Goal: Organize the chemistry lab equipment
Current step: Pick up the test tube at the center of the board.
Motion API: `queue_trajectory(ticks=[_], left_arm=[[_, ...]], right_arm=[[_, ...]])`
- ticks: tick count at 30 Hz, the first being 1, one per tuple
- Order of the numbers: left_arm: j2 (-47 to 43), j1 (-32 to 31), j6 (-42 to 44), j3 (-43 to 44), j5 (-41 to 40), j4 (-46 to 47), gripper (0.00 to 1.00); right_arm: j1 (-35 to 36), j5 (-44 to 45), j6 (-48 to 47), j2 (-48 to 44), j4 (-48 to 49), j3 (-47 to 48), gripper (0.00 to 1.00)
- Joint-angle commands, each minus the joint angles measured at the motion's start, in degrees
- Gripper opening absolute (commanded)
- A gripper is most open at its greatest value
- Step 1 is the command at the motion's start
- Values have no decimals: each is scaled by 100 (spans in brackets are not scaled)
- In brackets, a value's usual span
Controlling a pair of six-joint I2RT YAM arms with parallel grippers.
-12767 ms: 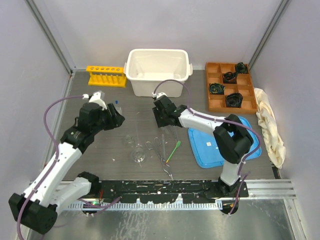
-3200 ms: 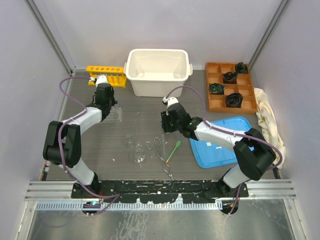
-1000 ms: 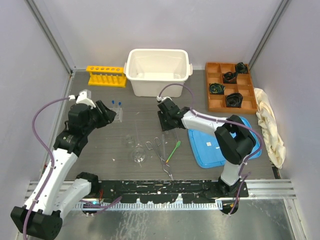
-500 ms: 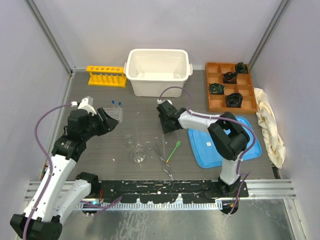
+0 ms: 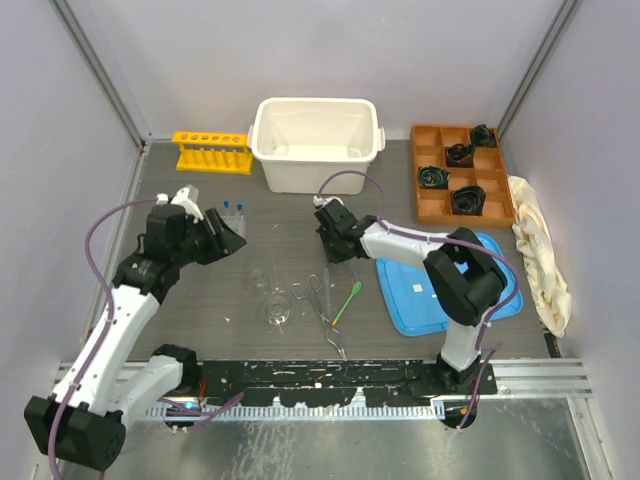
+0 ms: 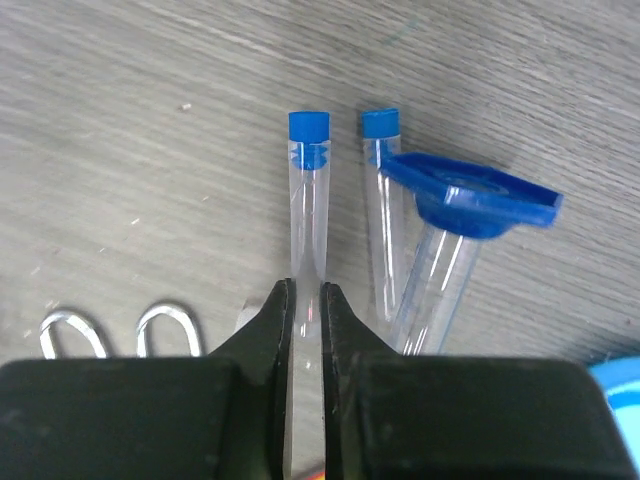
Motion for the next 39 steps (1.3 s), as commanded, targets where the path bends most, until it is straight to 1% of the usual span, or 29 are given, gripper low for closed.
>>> queue_trajectory(ticks=[1, 6, 10, 12, 16, 26, 33, 39], left_arm=[[658, -19, -164, 643, 679, 576, 52], [1789, -22, -346, 1239, 1333, 907, 51], [2610, -93, -520, 1613, 1785, 1083, 48], [2775, -172, -582, 1705, 1787, 1146, 48], [2772, -281, -746, 1708, 1767, 1289, 47], [2593, -676, -918, 1531, 1614, 1309, 47], [2539, -827, -910, 1385, 1560, 1264, 47], [2456, -849, -685, 1369, 1324, 1006, 46]], right_arm=[[298, 182, -262, -1159, 313, -44, 1], [988, 964, -378, -1926, 491, -165, 1], [1557, 1226, -273, -2214, 780, -337, 1], [1743, 1315, -210, -2268, 943, -394, 1], [1933, 1435, -143, -2242, 1126, -432, 1], [1974, 1321, -259, -1883, 1260, -159, 1], [1977, 1344, -305, -1804, 1272, -51, 1], [1983, 1381, -301, -1878, 1224, -77, 1]])
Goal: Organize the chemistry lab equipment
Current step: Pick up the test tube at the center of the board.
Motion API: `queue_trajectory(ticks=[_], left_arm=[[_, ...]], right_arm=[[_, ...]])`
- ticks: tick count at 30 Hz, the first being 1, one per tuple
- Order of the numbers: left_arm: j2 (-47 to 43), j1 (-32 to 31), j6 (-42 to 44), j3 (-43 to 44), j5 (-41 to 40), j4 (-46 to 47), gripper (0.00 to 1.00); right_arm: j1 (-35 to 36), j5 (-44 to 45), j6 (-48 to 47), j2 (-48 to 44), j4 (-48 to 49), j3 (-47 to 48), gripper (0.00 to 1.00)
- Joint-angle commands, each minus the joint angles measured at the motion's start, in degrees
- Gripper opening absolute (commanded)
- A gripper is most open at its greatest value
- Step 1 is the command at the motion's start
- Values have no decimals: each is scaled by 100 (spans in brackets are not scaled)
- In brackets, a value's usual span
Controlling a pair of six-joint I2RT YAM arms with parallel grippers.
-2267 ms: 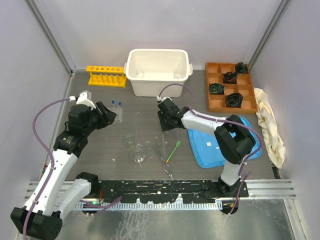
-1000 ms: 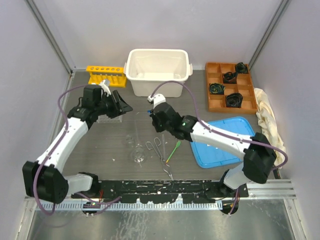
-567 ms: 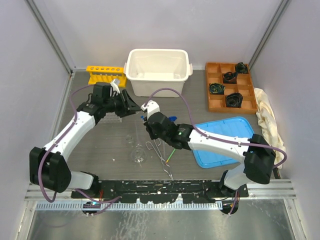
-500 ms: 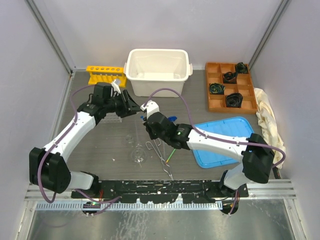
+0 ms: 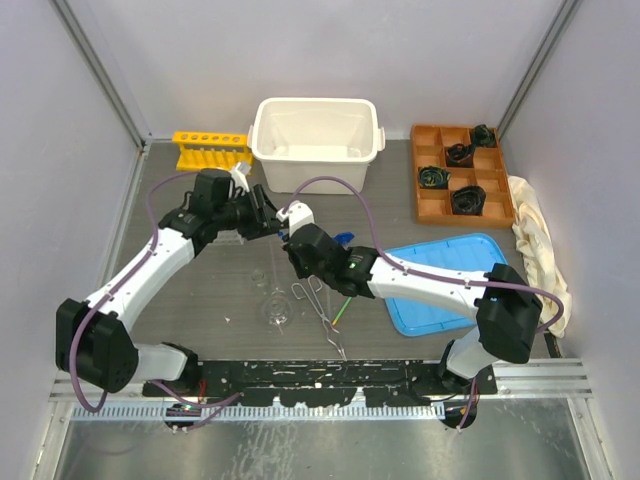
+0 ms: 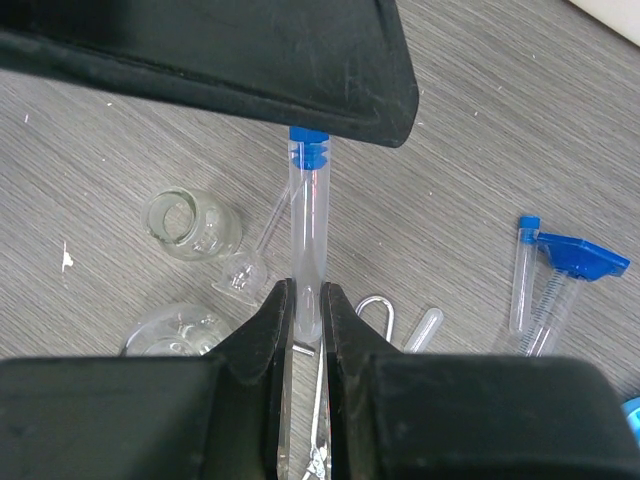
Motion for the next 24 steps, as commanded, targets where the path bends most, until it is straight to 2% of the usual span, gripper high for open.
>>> queue_trajectory(ticks=[1, 11, 15, 19, 24], left_arm=[[-233, -27, 148, 2, -122, 11, 46], [-201, -51, 195, 43, -48, -77, 46], [-227, -81, 198, -55, -49, -83, 44], [-252, -96, 176, -139, -59, -83, 38], [-218, -105, 176, -160, -69, -58, 38]], right_arm=[[38, 169, -20, -130, 235, 234, 1], [53, 249, -28, -194, 232, 195, 1], [58, 247, -45, -177, 233, 208, 1], [57, 249, -46, -190, 225, 207, 1], [55, 256, -45, -185, 224, 204, 1]])
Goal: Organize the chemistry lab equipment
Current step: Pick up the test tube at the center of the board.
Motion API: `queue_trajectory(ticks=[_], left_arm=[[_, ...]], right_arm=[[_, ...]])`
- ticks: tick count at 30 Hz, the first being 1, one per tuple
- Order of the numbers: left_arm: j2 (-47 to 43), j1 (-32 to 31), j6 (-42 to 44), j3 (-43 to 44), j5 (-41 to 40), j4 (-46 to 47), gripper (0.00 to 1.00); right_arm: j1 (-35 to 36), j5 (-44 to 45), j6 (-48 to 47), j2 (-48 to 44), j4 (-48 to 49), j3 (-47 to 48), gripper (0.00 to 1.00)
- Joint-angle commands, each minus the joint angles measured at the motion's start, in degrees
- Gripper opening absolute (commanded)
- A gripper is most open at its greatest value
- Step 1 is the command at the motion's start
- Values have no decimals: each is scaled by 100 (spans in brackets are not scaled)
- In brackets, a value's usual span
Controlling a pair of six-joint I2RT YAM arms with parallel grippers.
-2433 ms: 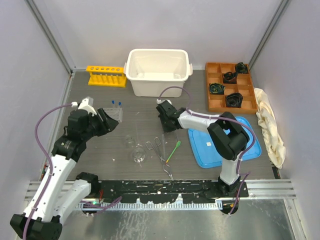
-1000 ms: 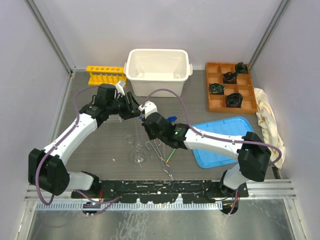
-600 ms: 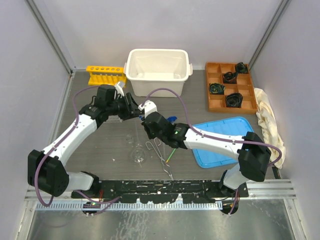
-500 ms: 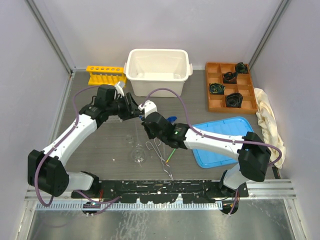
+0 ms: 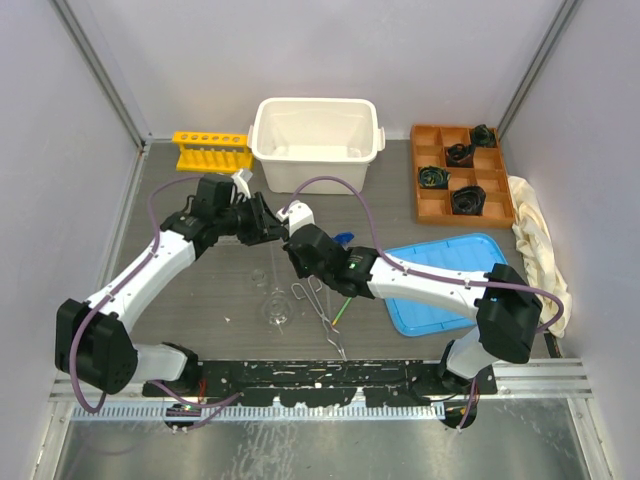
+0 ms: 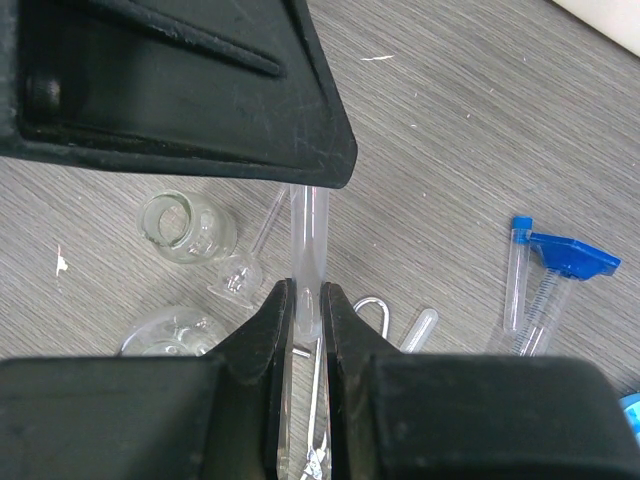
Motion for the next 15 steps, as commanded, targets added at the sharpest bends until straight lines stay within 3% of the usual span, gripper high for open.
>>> queue_trajectory(ticks=[1, 7, 15], left_arm=[[-163, -35, 48, 2, 36, 122, 38], [-156, -33, -5, -18, -12, 251, 37], [-42, -66, -36, -39, 13, 368, 28]], right_arm=[[34, 148, -30, -190, 217, 191, 1], [30, 151, -30, -216, 209, 182, 1], [32, 146, -30, -203, 210, 166, 1]])
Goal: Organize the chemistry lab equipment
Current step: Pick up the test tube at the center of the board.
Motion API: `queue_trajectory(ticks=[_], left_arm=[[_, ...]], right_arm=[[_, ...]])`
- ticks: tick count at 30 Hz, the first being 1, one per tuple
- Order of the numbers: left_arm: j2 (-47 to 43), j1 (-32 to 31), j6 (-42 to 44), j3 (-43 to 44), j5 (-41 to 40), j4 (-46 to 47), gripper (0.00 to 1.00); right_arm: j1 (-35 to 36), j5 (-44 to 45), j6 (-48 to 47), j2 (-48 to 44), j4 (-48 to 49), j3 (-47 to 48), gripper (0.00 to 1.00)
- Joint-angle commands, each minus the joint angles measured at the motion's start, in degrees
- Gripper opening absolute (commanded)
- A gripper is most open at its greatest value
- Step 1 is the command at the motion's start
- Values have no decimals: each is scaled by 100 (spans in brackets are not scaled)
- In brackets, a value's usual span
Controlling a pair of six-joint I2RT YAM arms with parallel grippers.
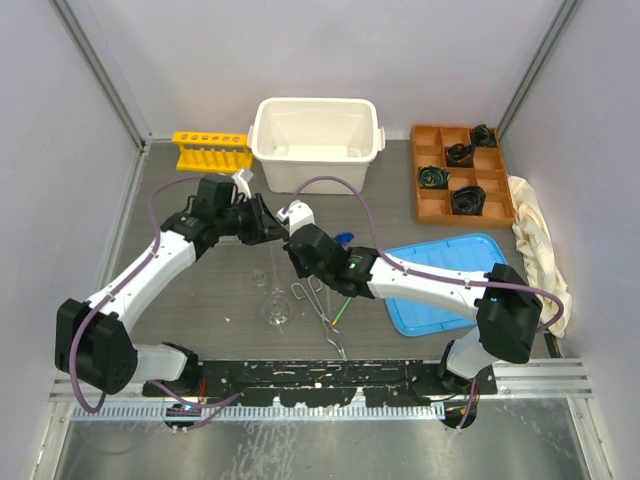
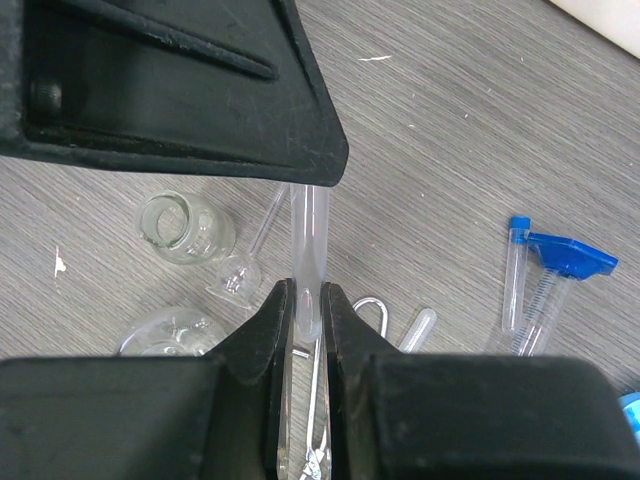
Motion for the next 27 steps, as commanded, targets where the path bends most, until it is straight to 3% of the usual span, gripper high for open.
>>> queue_trajectory(ticks=[1, 5, 9, 15, 20, 23, 27], left_arm=[[-29, -37, -33, -41, 14, 354, 27], [21, -46, -36, -87, 43, 437, 20], [34, -47, 27, -143, -108, 463, 1], [30, -51, 60, -245, -318, 521, 0], [22, -46, 168, -249, -667, 516, 0], [44, -38, 357, -115, -1007, 342, 0], [73, -37, 678, 163, -1568, 74, 0]], right_arm=[[34, 142, -30, -203, 211, 161, 1], [29, 137, -4, -211, 211, 129, 1], [34, 124, 29, -261, 211, 89, 1], [29, 110, 31, -338, 177, 37, 2], [30, -182, 27, -439, 122, 4, 41], [37, -261, 55, -580, 36, -52, 48], [45, -260, 99, -859, -84, -189, 49]])
